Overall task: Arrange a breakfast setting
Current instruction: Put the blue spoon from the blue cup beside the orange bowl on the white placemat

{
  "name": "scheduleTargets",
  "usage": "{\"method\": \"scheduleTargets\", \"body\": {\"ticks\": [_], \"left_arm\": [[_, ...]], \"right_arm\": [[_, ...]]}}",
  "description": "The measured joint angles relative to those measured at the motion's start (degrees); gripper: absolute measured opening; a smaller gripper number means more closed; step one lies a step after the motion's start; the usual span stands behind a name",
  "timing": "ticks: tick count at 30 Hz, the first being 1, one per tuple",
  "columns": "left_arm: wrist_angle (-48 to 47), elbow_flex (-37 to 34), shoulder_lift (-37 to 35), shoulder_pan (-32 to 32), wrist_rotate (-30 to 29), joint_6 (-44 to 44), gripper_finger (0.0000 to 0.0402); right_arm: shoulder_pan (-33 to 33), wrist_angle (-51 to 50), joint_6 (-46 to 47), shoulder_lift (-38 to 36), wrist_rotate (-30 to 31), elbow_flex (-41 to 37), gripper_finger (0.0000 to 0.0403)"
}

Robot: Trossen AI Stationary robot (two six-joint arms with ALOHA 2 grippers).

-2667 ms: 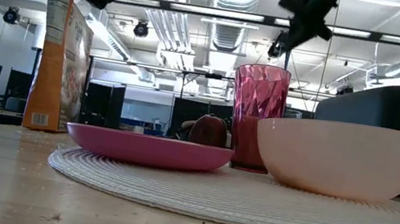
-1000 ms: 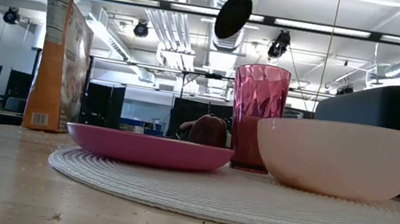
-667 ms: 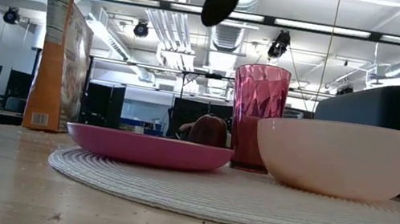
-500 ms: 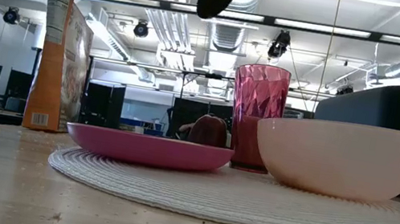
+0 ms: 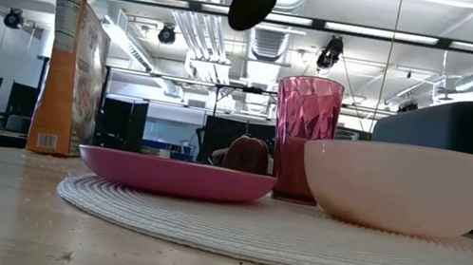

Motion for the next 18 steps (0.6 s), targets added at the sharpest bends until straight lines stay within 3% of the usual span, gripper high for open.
{"method": "scheduleTargets", "body": {"ticks": [10, 18], "left_arm": [[-4.4, 0.0, -0.1, 0.7, -0.1, -0.9, 0.0000], [-14.5, 0.0, -0.3, 2.9, -1.3, 1.3, 0.0000]], "right_arm": [[0.0, -0.2, 8.8, 0.0, 0.0, 0.0, 0.0094], [-0.2, -2.7, 21.0, -0.4, -0.4, 2.6, 0.0150]]}}
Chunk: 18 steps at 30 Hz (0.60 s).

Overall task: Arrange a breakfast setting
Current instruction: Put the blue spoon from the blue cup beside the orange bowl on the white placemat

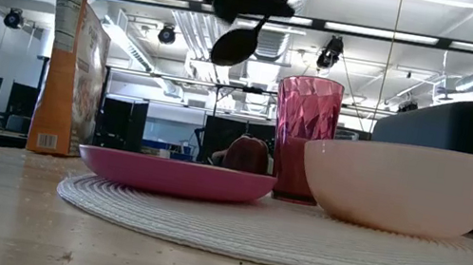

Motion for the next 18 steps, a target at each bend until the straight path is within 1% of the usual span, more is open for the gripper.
{"method": "scheduleTargets", "body": {"ticks": [4, 7, 10, 14, 18], "left_arm": [[-4.6, 0.0, 0.0, 0.6, -2.2, 7.3, 0.0000], [-6.0, 0.4, 0.0, 0.7, -2.3, 16.6, 0.0000], [-5.9, 1.6, -0.2, 0.6, -2.3, 26.0, 0.0000], [-6.0, 3.7, -0.2, 0.6, -2.3, 36.9, 0.0000], [-6.3, 5.6, -0.2, 0.6, -2.6, 42.9, 0.0000]], "right_arm": [[-1.0, -4.4, 12.2, 0.0, -0.1, 2.5, 0.0160], [-2.0, -6.3, 23.8, 0.0, -0.5, 2.9, 0.0160], [-2.7, -7.5, 32.8, 0.1, -1.1, 2.8, 0.0154], [-3.7, -8.3, 39.8, 0.4, -6.3, 2.7, 0.0148], [-4.0, -8.3, 44.8, 0.5, -8.0, 1.8, 0.0151]]}}
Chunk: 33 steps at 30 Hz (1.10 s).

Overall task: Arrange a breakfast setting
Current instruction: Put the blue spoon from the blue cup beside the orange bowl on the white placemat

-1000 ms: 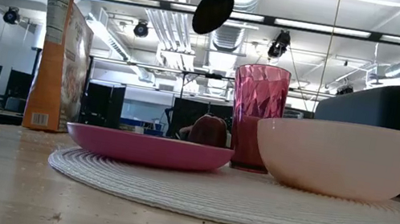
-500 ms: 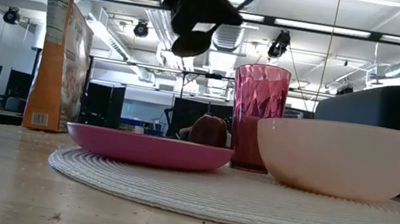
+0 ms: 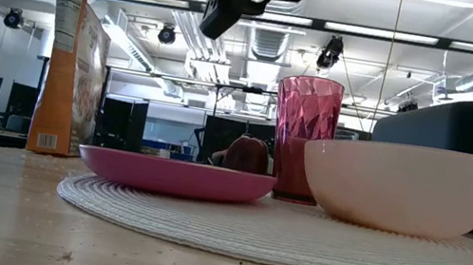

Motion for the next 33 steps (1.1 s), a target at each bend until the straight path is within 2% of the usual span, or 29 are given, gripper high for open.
{"method": "scheduleTargets", "body": {"ticks": [5, 18, 25, 29, 33], "left_arm": [[0.0, 2.5, 0.0, -0.4, -0.6, 8.0, 0.0000], [-1.5, 6.2, 0.8, -1.0, 0.0, 7.3, 0.0000], [-2.1, 7.2, 0.9, -1.0, 6.7, 4.4, 0.0000], [-5.8, 8.7, 0.9, -1.0, 11.4, -0.6, 0.0000], [-7.0, 9.8, 0.9, -0.9, 12.1, -2.3, 0.0000]], "right_arm": [[0.0, -0.1, 3.3, 0.0, -2.5, -1.8, 0.0158], [0.0, -1.0, 3.6, 0.0, -3.1, -7.6, 0.0160], [0.0, -0.9, 2.2, 0.0, -2.9, -8.2, 0.0160], [0.1, -0.8, 1.2, 0.0, -2.9, -8.2, 0.0160], [0.1, -0.7, -0.1, 0.0, -2.7, -8.2, 0.0157]]}}
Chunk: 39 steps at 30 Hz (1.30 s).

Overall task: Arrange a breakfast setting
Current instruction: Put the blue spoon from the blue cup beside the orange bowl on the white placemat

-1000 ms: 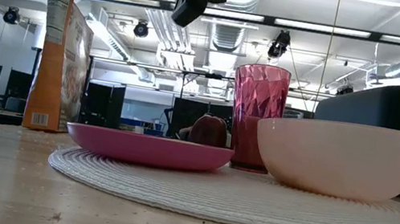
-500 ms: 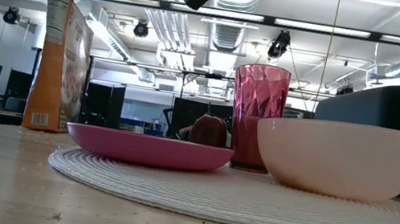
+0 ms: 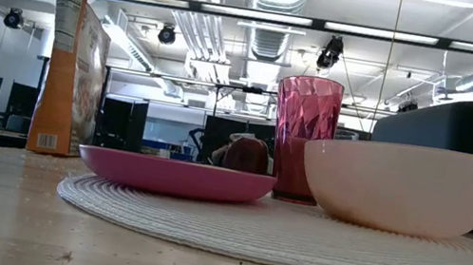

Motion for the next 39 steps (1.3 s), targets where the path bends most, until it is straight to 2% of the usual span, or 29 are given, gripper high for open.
{"method": "scheduleTargets", "body": {"ticks": [6, 16, 21, 25, 28, 34, 39], "left_arm": [[-0.9, 1.6, 0.2, 0.1, 2.2, -0.2, 0.0000], [-0.9, 1.5, 0.2, 0.3, 2.7, -1.7, 0.0000], [-0.6, 1.6, 0.2, 0.2, 1.1, -3.1, 0.0000], [-0.6, 1.7, 0.3, 0.2, -0.4, -11.6, 0.0002], [-0.4, 1.7, 0.3, 0.2, -1.5, -13.0, 0.0010], [0.0, 1.7, 0.3, 0.2, -2.7, -13.9, 0.0055], [0.1, 1.7, 0.2, 0.1, -6.3, -19.2, 0.0109]], "right_arm": [[-0.2, 0.3, -0.9, 0.0, -0.1, -0.2, 0.0126], [-0.3, 0.6, -4.0, 0.0, -0.3, -0.2, 0.0021], [-0.4, 1.4, -4.6, 0.0, -0.6, -0.2, 0.0019], [-0.5, 1.5, -4.8, -0.1, -0.9, -0.2, 0.0018], [-0.6, 1.6, -4.8, -0.1, -0.8, -0.2, 0.0018], [-1.4, 1.4, -3.9, -0.1, -1.0, -0.3, 0.0018], [-2.6, 0.8, -3.8, -0.1, -1.1, -0.3, 0.0018]]}}
